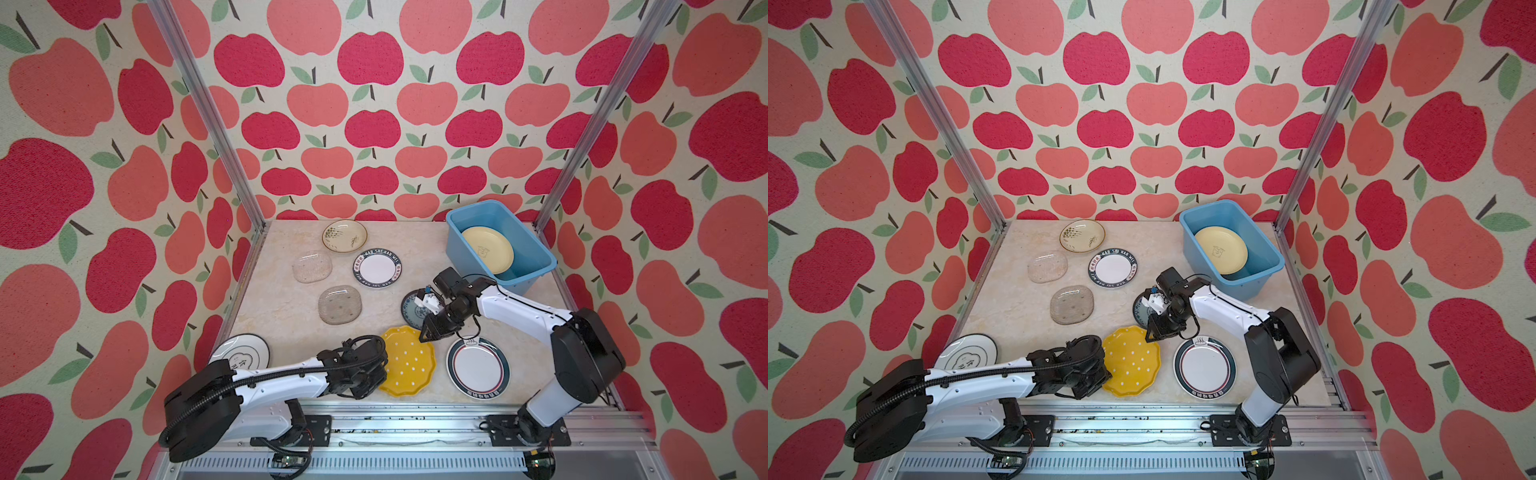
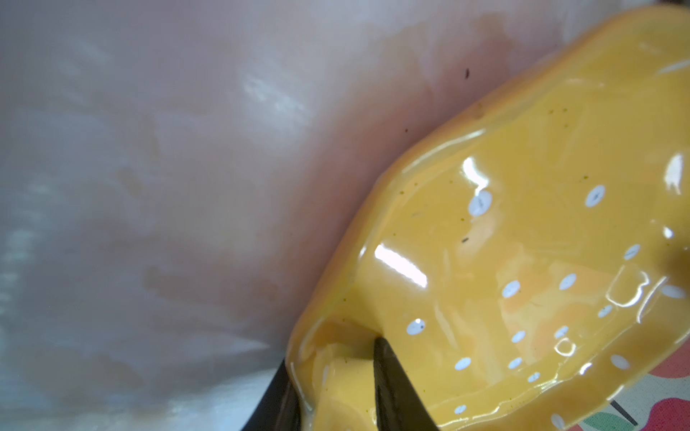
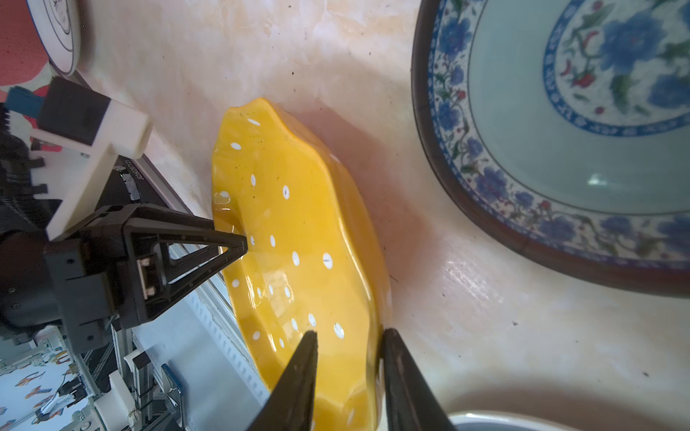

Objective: Place the plates into the plastic bin on the countertop
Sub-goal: 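Tilt up the yellow plate with the right gripper while the left gripper holds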

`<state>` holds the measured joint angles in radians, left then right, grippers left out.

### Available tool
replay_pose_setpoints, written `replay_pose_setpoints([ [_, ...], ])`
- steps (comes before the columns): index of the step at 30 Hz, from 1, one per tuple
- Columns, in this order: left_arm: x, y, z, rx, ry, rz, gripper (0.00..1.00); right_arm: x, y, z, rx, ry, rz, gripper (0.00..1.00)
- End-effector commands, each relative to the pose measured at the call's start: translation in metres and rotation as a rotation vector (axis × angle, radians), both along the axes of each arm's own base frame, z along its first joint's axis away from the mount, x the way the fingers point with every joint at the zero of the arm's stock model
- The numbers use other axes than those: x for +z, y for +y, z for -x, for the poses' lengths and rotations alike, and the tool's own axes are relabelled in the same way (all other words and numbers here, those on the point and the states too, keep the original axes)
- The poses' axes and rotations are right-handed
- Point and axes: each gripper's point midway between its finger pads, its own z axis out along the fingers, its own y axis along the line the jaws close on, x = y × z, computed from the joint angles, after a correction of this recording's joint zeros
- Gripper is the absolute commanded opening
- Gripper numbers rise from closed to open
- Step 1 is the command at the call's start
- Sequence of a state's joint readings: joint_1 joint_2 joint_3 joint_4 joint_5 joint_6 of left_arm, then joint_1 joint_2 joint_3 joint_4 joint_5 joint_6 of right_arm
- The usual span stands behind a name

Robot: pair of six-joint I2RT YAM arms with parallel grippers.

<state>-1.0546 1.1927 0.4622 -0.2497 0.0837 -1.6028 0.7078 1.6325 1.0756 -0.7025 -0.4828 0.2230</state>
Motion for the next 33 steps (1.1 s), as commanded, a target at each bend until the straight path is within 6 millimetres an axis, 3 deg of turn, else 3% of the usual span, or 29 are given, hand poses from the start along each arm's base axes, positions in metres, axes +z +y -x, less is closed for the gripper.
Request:
replay_pose_setpoints([
  [1,0.031,-0.033,-0.037,0.075,-0.158,0.166,0.23,0.034,0.032,0.053,0.102,0.231,-0.211,0.34],
  [12,0.024,-0.011,-0.030,0.122,-0.148,0.142,0.00,0.025,0.025,0.043,0.043,0.238,-0.183,0.37],
  [17,0.023,0.007,-0.027,0.173,-0.174,0.182,0.00,0.016,0.021,0.040,0.011,0.257,-0.143,0.44],
  [19,0.012,0.020,-0.022,0.197,-0.173,0.188,0.00,0.011,0.020,0.039,-0.002,0.271,-0.125,0.47],
  [33,0.007,0.063,-0.006,0.265,-0.202,0.235,0.00,-0.003,0.021,0.036,-0.051,0.304,-0.068,0.52],
])
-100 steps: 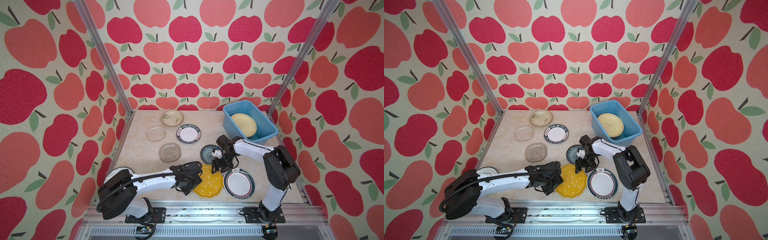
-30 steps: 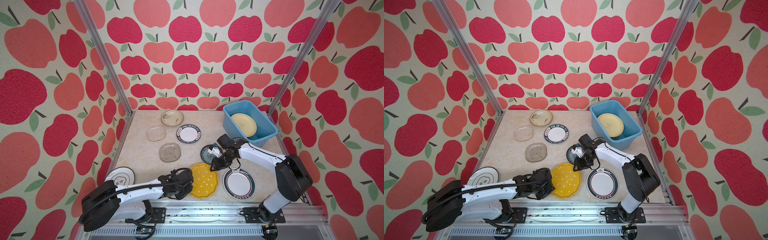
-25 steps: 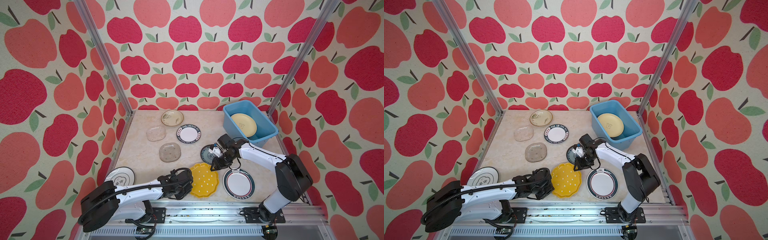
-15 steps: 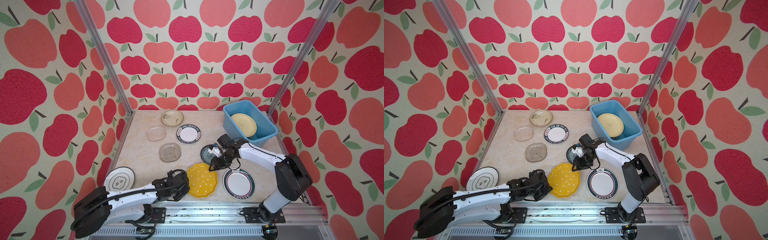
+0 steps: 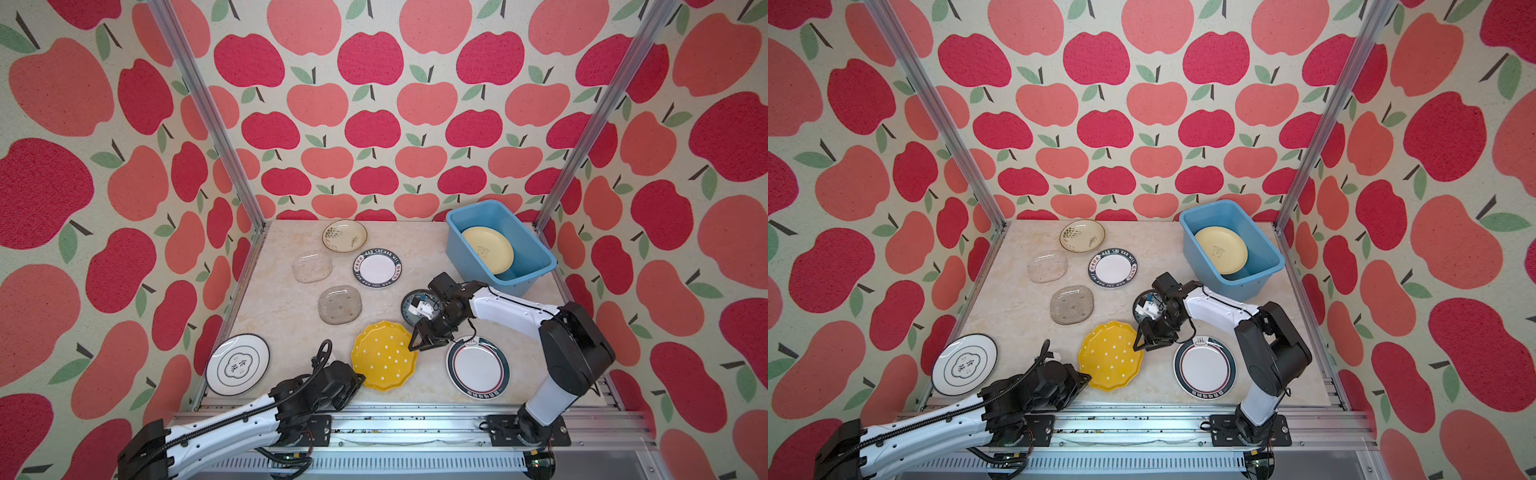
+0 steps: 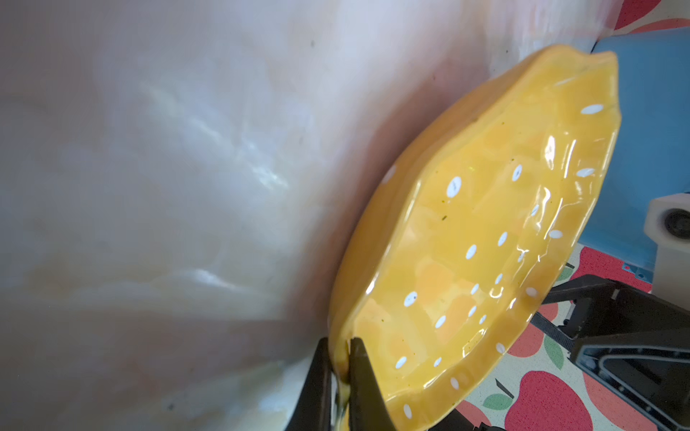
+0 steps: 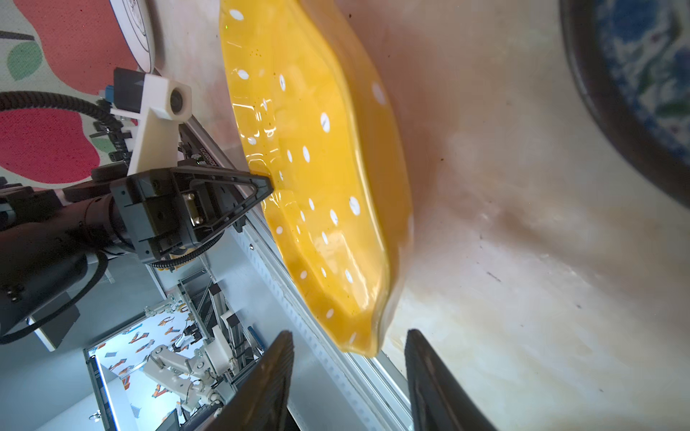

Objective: Place the plates into the plastic bin on the countertop
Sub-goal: 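Tilt up the yellow plate with the right gripper while the left gripper holds, then lift the yellow plate upright with the right gripper while the left gripper releases and withdraws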

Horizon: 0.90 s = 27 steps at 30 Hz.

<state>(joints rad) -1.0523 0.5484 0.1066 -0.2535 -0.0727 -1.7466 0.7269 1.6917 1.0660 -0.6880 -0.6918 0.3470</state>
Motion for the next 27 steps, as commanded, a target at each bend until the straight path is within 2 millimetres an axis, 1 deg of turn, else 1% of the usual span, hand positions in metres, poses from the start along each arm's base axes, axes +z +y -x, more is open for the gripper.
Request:
replay_pose_setpoints([
  [1,0.004,0.008,-0.006,0.056,-0.022,0.008,0.00,-0.006,0.001,0.007,-0.010,0.059,0.021,0.53],
  [5,0.002,0.007,-0.005,0.049,-0.014,0.007,0.00,-0.009,0.006,0.004,-0.026,0.069,0.038,0.53],
  [10,0.000,0.002,-0.006,0.043,-0.012,0.007,0.00,-0.018,0.012,-0.007,-0.089,0.070,0.055,0.54],
  [18,0.003,-0.006,-0.008,0.030,-0.012,0.016,0.00,-0.017,0.037,-0.019,-0.140,0.088,-0.041,0.54],
  [22,0.004,-0.007,-0.009,0.028,-0.012,0.018,0.00,-0.020,0.047,-0.018,-0.136,0.104,-0.064,0.54],
  [27,0.006,-0.009,-0.009,0.024,-0.010,0.023,0.00,-0.012,0.064,-0.016,-0.119,0.108,-0.139,0.49],
])
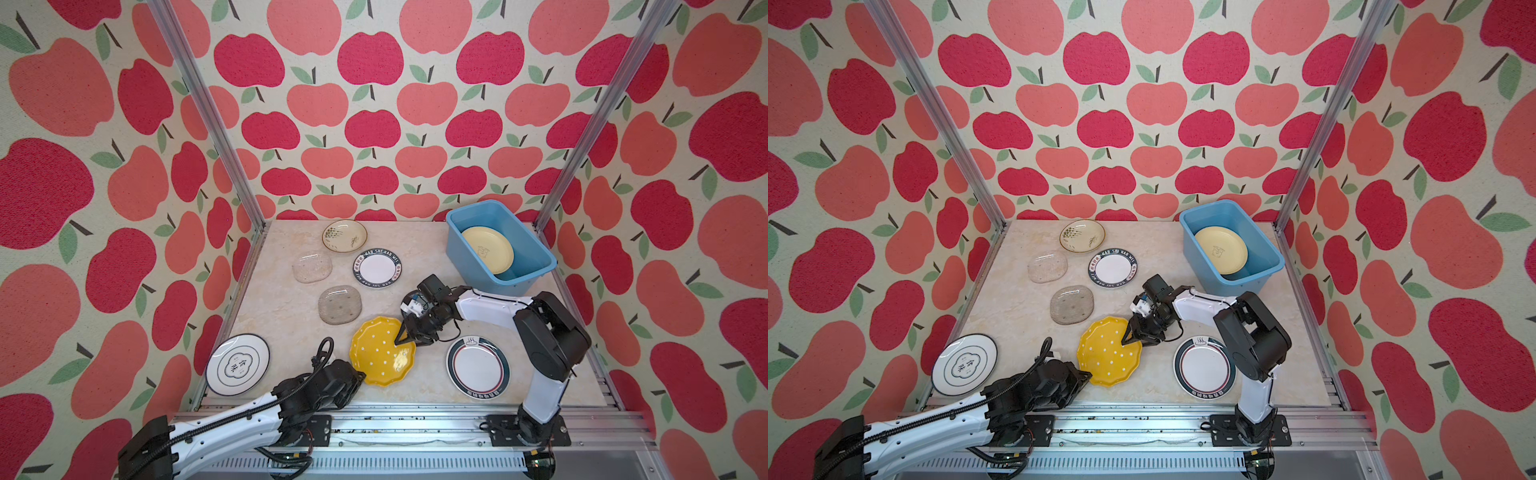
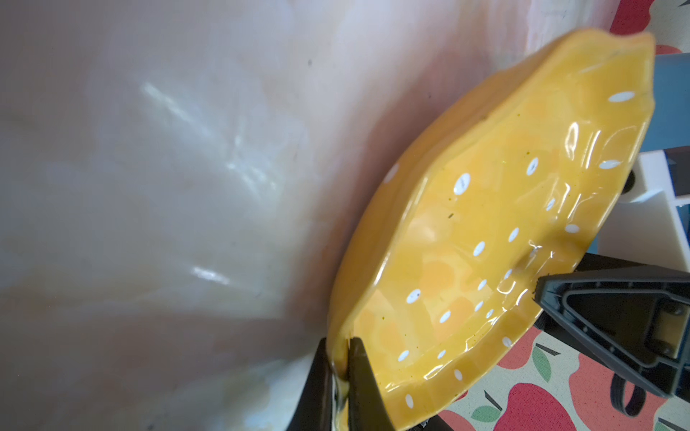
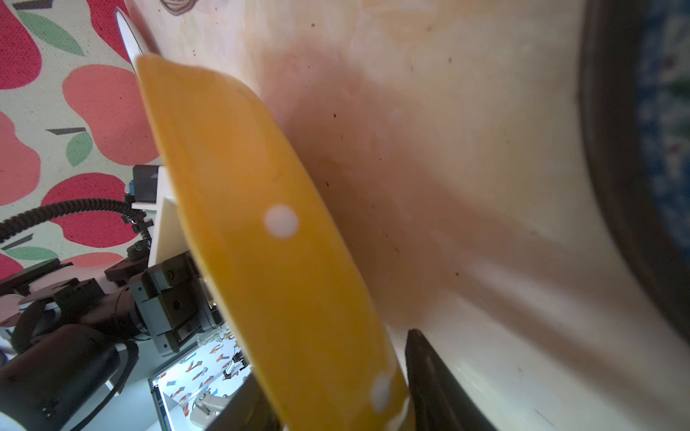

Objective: Place the plates into the plastic bin on the countertop
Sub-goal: 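Lift the yellow plate upright with the right gripper while the left gripper releases and withdraws, then carry the yellow plate with the right gripper over the blue bin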

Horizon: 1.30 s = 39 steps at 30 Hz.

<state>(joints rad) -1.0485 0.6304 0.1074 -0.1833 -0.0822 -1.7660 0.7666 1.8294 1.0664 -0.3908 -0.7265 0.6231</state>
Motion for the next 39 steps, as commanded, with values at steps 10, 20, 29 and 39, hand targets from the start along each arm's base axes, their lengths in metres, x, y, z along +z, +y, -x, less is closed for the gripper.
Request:
replay_pose_setpoints([
  [10,0.017,-0.012,-0.006,-0.005,-0.020,0.038,0.00,0.029,0.028,0.008,0.009,-0.021,-0.171,0.27],
  [20,0.066,-0.016,-0.017,-0.015,-0.082,0.015,0.04,0.059,0.013,0.005,-0.034,-0.121,-0.123,0.02],
  [29,0.164,0.006,-0.031,-0.029,-0.264,-0.101,0.56,0.123,-0.029,-0.017,-0.129,-0.296,0.033,0.00],
  [39,0.321,0.036,-0.063,-0.076,-0.756,-0.277,0.77,0.233,-0.086,-0.072,-0.416,-0.386,-0.075,0.00],
])
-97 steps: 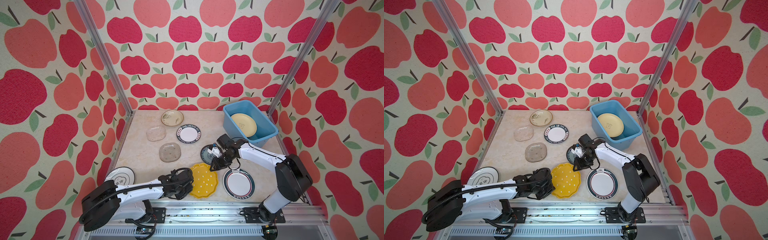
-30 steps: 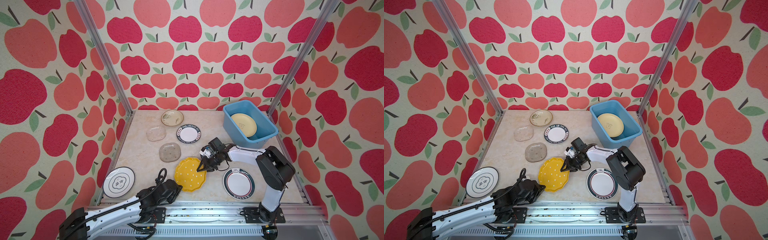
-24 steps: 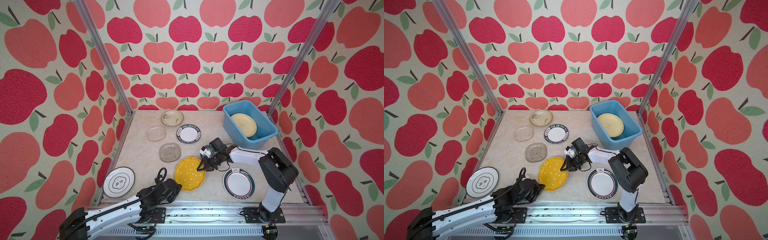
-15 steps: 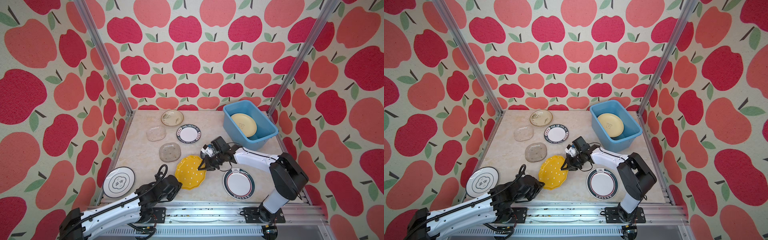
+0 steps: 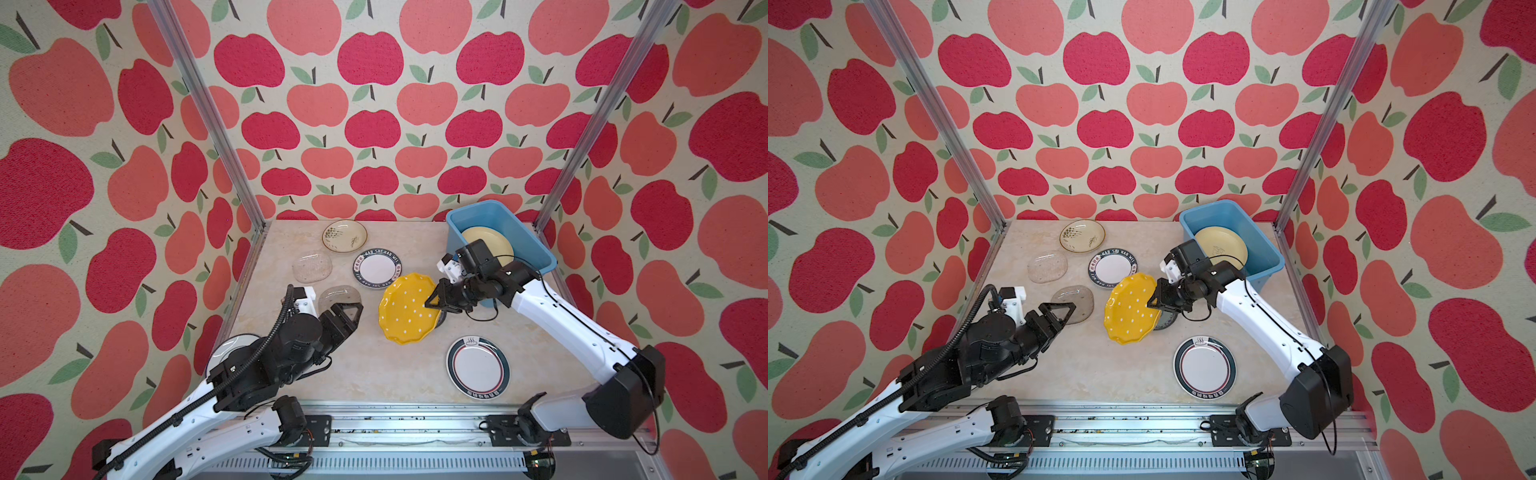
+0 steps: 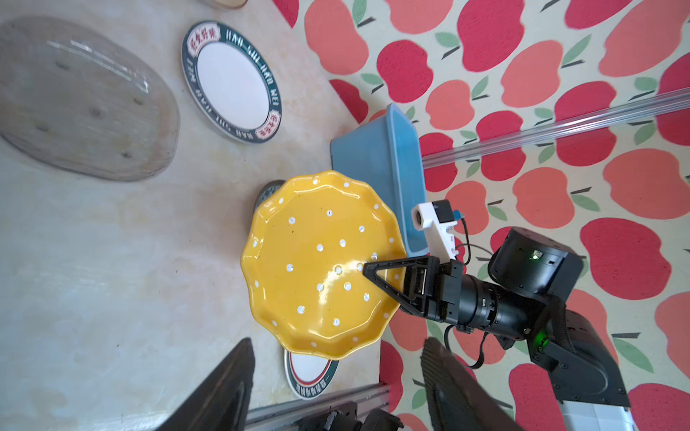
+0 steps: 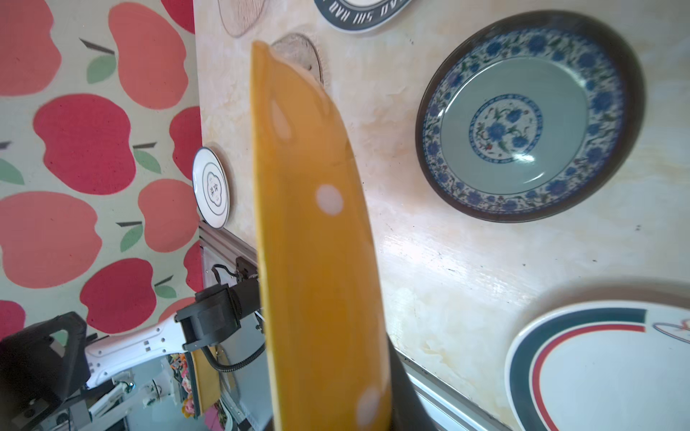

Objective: Place the plates into the plastic bin on the countertop
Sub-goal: 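Carry the yellow plate with the right gripper over the blue bin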

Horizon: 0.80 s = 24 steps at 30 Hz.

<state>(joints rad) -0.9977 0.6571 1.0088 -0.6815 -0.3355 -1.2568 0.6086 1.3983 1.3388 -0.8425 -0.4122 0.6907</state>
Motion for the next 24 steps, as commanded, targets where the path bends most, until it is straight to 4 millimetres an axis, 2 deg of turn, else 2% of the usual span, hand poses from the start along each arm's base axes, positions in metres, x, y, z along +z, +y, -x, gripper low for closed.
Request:
replay_pose_setpoints([
  [1,0.035,0.019,-0.015,0.005,-0.199,-0.220,0.79,0.072,-0.010,-0.022,-0.078,-0.089,-0.159,0.00],
  [3,0.050,0.019,-0.023,-0.010,-0.242,-0.271,0.81,0.093,-0.024,-0.044,-0.160,-0.099,-0.211,0.00],
  [5,0.056,0.015,-0.034,-0.043,-0.245,-0.303,0.82,0.111,-0.037,-0.065,-0.241,-0.115,-0.265,0.00],
  [7,0.058,0.003,-0.043,-0.104,-0.231,-0.318,0.82,0.128,-0.049,-0.088,-0.315,-0.135,-0.321,0.00],
  [10,0.055,-0.020,-0.056,-0.207,-0.217,-0.369,0.82,0.138,-0.074,-0.122,-0.448,-0.148,-0.364,0.00],
  [14,0.051,-0.047,-0.068,-0.321,-0.214,-0.439,0.82,0.134,-0.112,-0.164,-0.641,-0.142,-0.438,0.00],
  [16,0.044,-0.060,-0.078,-0.362,-0.200,-0.473,0.82,0.124,-0.130,-0.180,-0.718,-0.126,-0.441,0.00],
  [20,0.040,-0.080,-0.087,-0.420,-0.213,-0.506,0.83,0.102,-0.160,-0.203,-0.853,-0.102,-0.426,0.00],
  [24,0.032,-0.092,-0.091,-0.459,-0.201,-0.524,0.83,0.083,-0.178,-0.221,-0.950,-0.083,-0.440,0.00],
])
